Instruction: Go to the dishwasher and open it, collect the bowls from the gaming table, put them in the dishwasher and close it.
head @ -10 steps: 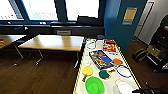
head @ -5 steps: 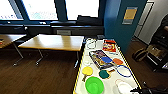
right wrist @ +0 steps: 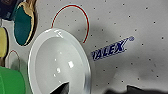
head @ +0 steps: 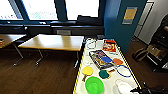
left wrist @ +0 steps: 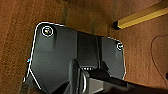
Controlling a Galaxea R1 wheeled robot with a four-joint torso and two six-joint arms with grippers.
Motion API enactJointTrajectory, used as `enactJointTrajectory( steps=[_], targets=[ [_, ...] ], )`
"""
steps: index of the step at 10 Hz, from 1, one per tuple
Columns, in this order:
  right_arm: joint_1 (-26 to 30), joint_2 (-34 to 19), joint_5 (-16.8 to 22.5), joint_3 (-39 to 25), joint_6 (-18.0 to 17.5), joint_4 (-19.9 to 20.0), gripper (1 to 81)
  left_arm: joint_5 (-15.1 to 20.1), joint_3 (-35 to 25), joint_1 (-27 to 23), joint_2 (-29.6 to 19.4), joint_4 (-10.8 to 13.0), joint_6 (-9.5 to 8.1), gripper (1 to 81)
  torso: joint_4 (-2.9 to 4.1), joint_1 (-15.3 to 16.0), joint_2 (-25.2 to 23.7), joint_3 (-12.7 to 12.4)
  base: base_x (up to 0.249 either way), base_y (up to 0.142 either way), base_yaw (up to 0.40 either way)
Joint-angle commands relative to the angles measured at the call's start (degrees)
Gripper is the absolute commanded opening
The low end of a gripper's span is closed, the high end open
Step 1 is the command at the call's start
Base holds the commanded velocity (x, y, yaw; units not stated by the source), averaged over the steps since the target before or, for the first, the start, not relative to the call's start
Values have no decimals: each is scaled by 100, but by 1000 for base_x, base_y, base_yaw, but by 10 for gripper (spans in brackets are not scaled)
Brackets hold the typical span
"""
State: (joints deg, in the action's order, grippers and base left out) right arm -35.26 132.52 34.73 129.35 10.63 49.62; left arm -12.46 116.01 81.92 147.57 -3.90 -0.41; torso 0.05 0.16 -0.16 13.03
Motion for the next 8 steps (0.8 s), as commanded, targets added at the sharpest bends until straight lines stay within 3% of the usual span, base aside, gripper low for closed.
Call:
enactJointTrajectory(
  steps=[1,5,6,8],
  targets=[
    [576,-101,429,238,0,180,811,305,10,-172,-95,3,-11,811,0,0,0,0,0,0,0],
    [383,40,420,484,44,171,811,323,36,-172,-87,3,-11,811,0,0,0,2,0,0,0],
    [365,84,429,581,53,180,10,323,36,-172,-95,3,-11,811,0,0,0,2,0,0,0],
    [330,93,429,555,53,189,10,323,36,-172,-95,3,-11,811,0,0,0,2,0,0,0]
  ],
)
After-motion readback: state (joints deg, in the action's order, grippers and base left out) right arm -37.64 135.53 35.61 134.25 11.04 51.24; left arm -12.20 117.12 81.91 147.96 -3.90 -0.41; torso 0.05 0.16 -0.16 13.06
